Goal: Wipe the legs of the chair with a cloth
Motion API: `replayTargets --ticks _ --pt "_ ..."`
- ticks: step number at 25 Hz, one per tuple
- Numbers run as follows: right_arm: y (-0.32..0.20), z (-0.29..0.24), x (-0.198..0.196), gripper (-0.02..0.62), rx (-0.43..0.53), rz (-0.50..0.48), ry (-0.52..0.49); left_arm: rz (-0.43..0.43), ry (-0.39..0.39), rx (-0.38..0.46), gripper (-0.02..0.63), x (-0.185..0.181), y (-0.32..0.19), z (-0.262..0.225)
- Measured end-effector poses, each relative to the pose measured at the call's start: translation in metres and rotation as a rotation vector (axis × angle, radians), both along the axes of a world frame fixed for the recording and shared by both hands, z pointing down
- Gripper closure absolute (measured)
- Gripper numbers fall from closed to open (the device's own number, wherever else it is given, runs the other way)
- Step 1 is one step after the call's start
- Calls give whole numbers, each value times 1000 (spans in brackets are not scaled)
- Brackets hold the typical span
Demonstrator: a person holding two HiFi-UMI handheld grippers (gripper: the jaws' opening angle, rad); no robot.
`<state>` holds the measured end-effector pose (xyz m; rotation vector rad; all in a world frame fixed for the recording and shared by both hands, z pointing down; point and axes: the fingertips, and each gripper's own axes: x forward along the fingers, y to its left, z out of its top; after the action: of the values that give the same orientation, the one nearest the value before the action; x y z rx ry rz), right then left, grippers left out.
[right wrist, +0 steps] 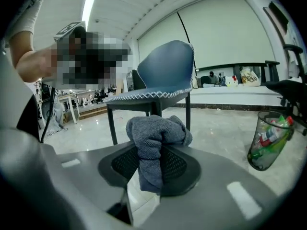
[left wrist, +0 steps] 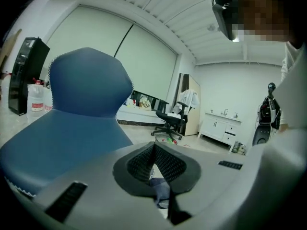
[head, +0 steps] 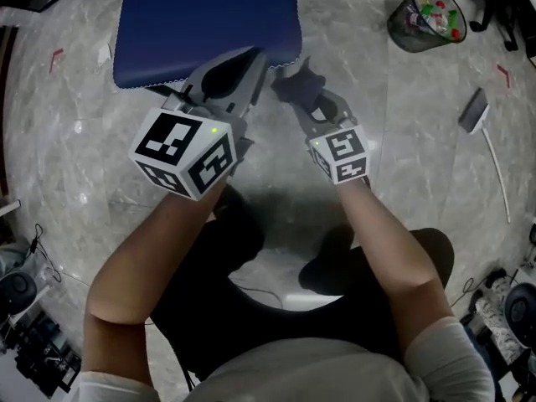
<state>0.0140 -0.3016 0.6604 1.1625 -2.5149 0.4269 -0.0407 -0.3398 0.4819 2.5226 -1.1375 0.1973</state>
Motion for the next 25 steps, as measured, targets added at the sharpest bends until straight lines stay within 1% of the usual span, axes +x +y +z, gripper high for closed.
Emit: replayTargets --ticks 4,7,9,13,16,19,21,23,25 --pt "-24 22 -10 483 45 7 -6 18 1 1 601 -6 -5 32" --pt "-32 17 -12 482 98 1 -24 22 -9 22 601 -4 -10 38" --pt "-37 4 -11 480 139 0 -44 16 -18 30 601 -3 -14 42" --pt "-51 -23 -19 470 179 3 -67 -7 -15 -28 601 -7 -25 62" --pt "-50 -16 -28 466 198 4 -59 -17 -19 -55 601 -11 -26 74" --pt "-47 11 -31 469 219 -6 -34 -19 -11 -50 601 -10 -26 74" --pt "-45 38 -31 469 215 -19 -23 -14 -9 -44 601 -9 -27 74" --pt "-41 79 -31 469 159 -32 0 -11 -4 -44 601 -9 -27 74" --pt "-36 128 -33 469 68 -34 30 -10 6 -46 601 -10 -28 73"
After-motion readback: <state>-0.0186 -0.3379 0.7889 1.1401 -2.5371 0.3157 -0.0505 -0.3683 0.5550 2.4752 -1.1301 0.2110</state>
